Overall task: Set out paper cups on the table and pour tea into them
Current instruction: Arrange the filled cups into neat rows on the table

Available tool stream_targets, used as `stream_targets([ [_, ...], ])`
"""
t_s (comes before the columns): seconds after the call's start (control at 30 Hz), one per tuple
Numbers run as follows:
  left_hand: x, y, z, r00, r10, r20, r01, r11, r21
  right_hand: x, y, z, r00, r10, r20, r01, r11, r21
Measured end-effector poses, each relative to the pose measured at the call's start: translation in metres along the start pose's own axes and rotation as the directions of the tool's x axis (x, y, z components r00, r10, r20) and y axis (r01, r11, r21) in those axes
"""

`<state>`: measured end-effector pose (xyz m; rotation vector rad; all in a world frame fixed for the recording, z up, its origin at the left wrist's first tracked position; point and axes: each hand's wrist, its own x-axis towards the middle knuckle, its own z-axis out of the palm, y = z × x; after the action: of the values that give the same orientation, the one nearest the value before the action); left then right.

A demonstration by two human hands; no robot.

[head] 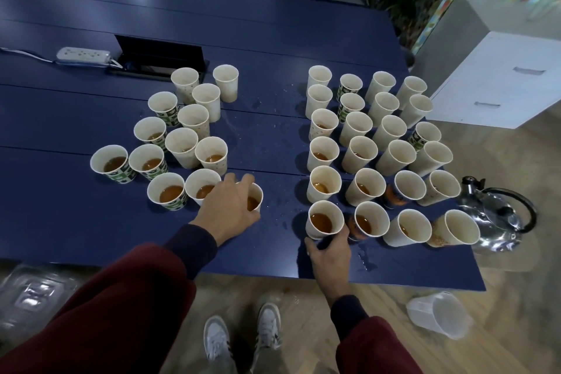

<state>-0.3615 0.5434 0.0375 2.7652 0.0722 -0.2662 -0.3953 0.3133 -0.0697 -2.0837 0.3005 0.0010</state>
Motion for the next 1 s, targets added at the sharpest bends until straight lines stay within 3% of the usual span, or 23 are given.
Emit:
stream_targets([
  [0.13,0.003,-0.002,-0.016,0.999,0.037,-0.006,-0.037,0.999,-0.031,-0.022,-0.005,-0.005,0.993,0.101,-0.053,-0.099,0.994,0.038],
  [0.27,0.006,-0.003,-0.034,0.996,0.086,-0.026,-0.087,0.995,-0.041,-0.044,-0.026,-0.012,0.964,0.178,-0.199,-0.162,0.982,0.093],
  [0.43,0.013,-0.005,-0.068,0.988,0.148,-0.032,-0.15,0.986,-0.068,-0.057,-0.071,-0.012,0.93,-0.056,-0.364,0.079,0.996,0.049],
  [0.53,0.021,-0.007,-0.088,0.984,0.173,-0.03,-0.174,0.983,-0.05,-0.043,-0.103,-0.001,0.925,-0.244,-0.291,0.266,0.963,0.039],
  [0.63,0.03,-0.004,-0.105,0.981,0.192,-0.031,-0.193,0.98,-0.041,-0.023,-0.134,0.013,0.918,-0.384,-0.098,0.389,0.921,0.036],
  [0.8,0.056,0.006,-0.136,0.976,0.218,-0.005,-0.218,0.976,-0.025,0.02,-0.18,0.039,0.903,-0.407,0.14,0.392,0.912,0.123],
  [1.0,0.109,0.009,-0.166,0.978,0.202,-0.043,-0.203,0.979,-0.002,0.09,-0.226,0.064,0.893,-0.427,0.141,0.391,0.892,0.226],
])
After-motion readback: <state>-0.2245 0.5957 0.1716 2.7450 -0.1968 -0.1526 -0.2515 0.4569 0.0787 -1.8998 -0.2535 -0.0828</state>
